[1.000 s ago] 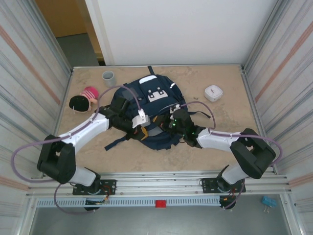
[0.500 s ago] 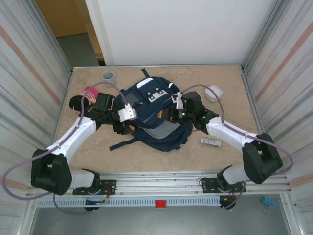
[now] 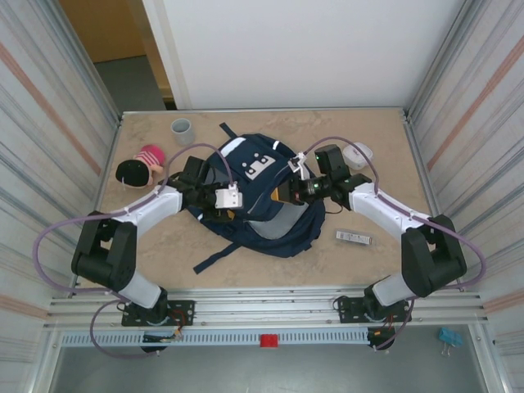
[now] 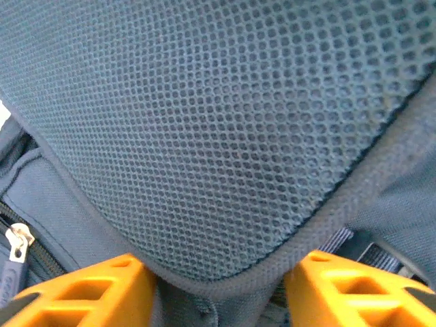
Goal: Pack books, pencil case, and school supplies into a backpack
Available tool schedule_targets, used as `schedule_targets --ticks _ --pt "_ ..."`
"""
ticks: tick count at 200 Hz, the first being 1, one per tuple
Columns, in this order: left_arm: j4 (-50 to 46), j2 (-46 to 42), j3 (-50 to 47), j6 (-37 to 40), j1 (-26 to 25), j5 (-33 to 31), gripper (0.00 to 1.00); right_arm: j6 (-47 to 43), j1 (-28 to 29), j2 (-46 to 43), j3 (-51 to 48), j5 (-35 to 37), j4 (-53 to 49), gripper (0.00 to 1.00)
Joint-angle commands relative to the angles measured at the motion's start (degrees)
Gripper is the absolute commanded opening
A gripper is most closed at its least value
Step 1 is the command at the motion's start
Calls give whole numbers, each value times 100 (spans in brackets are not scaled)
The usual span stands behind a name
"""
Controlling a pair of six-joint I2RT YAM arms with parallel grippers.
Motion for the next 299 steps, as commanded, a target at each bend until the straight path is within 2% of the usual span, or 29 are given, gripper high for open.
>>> schedule_targets --ticks 1,12,27,37,48,65,82,109,138,166,190,210,231,261,299 --pt "-352 -176 151 -22 -3 214 14 -378 -246 263 347 -601 -35 4" --pt "-347 -393 13 -302 -12 292 0 -507 -377 454 475 -666 -56 4" --pt "-331 -725 -172 -836 -30 375 0 -723 -546 717 661 -730 -98 4" --pt "-241 -915 -283 -1343 -60 336 0 -798 -663 841 794 -663 -121 8" --pt "-108 -1059 -418 -1795 -92 267 0 -829 -776 935 931 -455 -201 20" --pt "-16 -1111 -446 -2417 -100 220 0 -878 -872 883 1084 -62 -522 48" --pt "-106 -1046 -282 -2959 -83 239 0 -942 -854 539 1021 562 -909 56" --pt "-317 -954 -79 -3553 -33 480 0 -823 -569 -530 607 2100 -1504 57" --pt "-208 -921 -81 -3986 50 958 0 -677 190 -1496 391 3758 -2205 57" --pt "-277 -734 106 -4305 119 1284 0 -226 1335 -2017 346 5160 -2683 56" --pt "-266 -600 203 -4530 148 1639 0 494 2503 -2000 105 6155 -2434 54" --pt "-250 -520 242 -4681 154 1790 0 886 3235 -1603 -78 6573 -1731 54" --pt "-238 -462 269 -4748 153 1921 0 860 3617 -926 -56 6657 -1008 54" --pt "-217 -478 265 -4767 154 1978 0 886 3754 -113 145 6822 -561 55" --pt "-151 -545 238 -4818 154 2071 0 758 3682 497 496 7192 -567 54"
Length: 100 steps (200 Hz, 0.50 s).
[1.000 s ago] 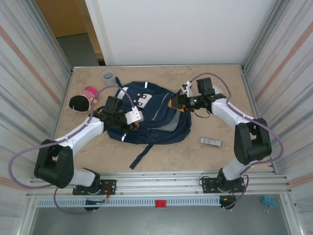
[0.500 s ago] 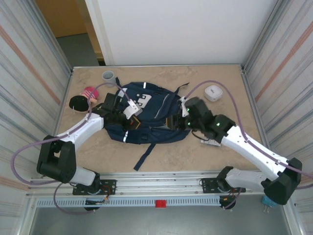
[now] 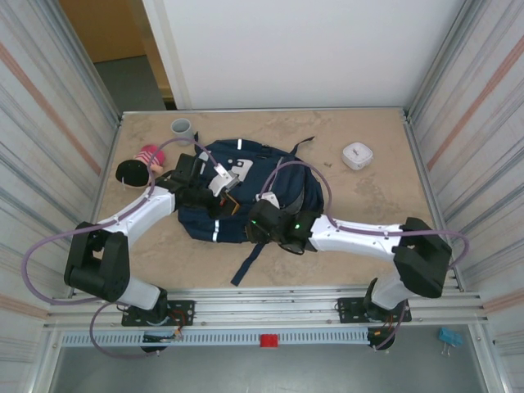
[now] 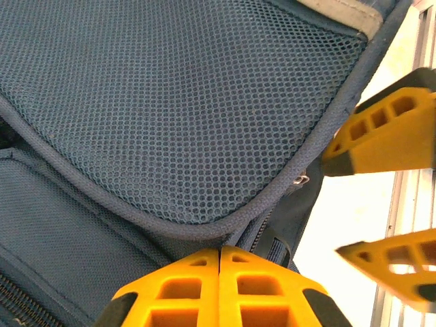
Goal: Pack books, pencil case, and school supplies into a backpack
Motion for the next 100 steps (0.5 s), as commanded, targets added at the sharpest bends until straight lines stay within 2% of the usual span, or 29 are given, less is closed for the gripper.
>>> schedule_targets --ticks 1,32,56,69,89,100 --pt "98 -97 197 -192 12 504 0 53 -44 229 378 543 275 53" --pt "116 -107 175 -192 12 560 0 -25 -165 470 409 723 596 41" --pt "35 -95 195 -141 12 440 0 -55 -244 561 483 975 494 18" --pt "-33 -98 207 -105 21 326 0 -76 -282 515 484 1058 316 10" --pt "-100 -114 212 -66 41 64 0 -103 -341 284 308 1060 181 1" --pt "-182 -112 227 -18 72 -91 0 -81 -372 102 172 1072 71 0"
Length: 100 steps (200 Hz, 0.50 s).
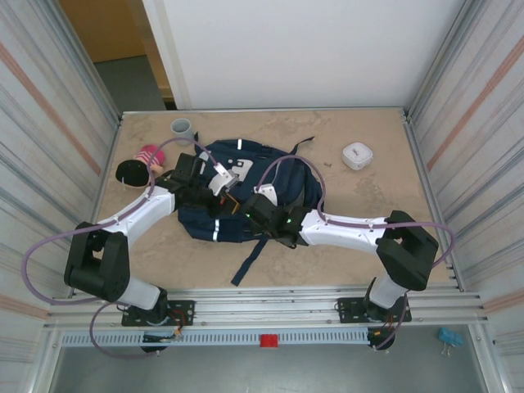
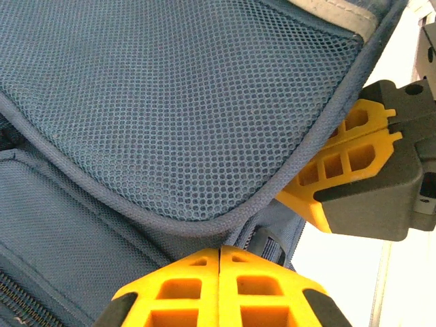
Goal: Pack books, pencil case, and school supplies into a backpack
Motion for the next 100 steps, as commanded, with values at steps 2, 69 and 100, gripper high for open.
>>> schedule_targets --ticks 2,69,100 --pt "-220 -116 215 56 69 -87 0 -8 -176 -402 -111 427 -277 0" --pt "-450 -209 208 323 191 -880 0 -482 -1093 -1554 -903 -569 -1047 0" --pt "-431 -231 224 192 186 -885 0 -1182 -1490 -1622 -948 -1988 -853 0"
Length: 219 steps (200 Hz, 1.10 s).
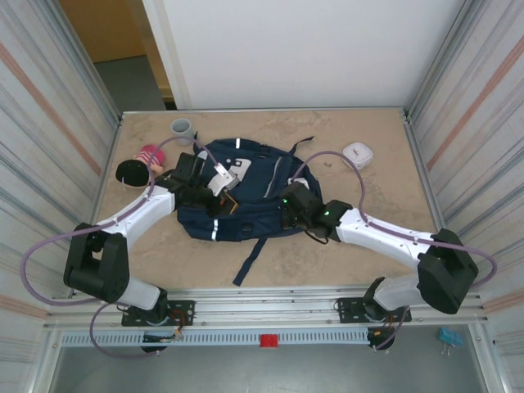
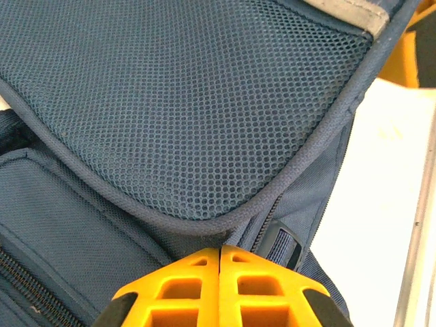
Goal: Pack books, pencil case, and school supplies into a backpack
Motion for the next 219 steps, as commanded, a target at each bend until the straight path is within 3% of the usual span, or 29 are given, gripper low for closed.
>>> schedule_targets --ticks 1,18,33,47,60,77,122,155,191,219 --pt "-252 -203 155 -37 183 -320 0 -698 -240 -87 -34 -966 -206 0" --pt "-31 -418 152 -628 220 313 26 -889 -324 99 195 -1704 -230 0" --pt "438 -819 -54 -1751 207 495 47 -980 -338 251 376 -2021 -284 0" --pt "515 -1218 -240 -2992 186 -57 60 -1022 -349 354 504 -2092 -378 0" --pt "101 -1553 -301 -4087 187 -1109 67 -1045 -361 415 605 -2077 -472 0" --pt "-600 -1831 -419 -5101 212 -1965 71 -1103 -374 462 697 -2050 -574 0" --pt "-665 -2577 -1485 -6882 218 -2451 72 -1148 -279 575 813 -2172 -633 0" --pt "-237 -2628 -1947 -7100 370 -2358 74 -1161 107 666 896 -2236 -808 0" --pt "1143 -1880 -2057 -7001 505 -1725 75 -1098 635 780 1088 -2325 -1010 0" --pt "1707 -1228 -1672 -6801 512 -1873 75 -839 951 878 1176 -2316 -824 0"
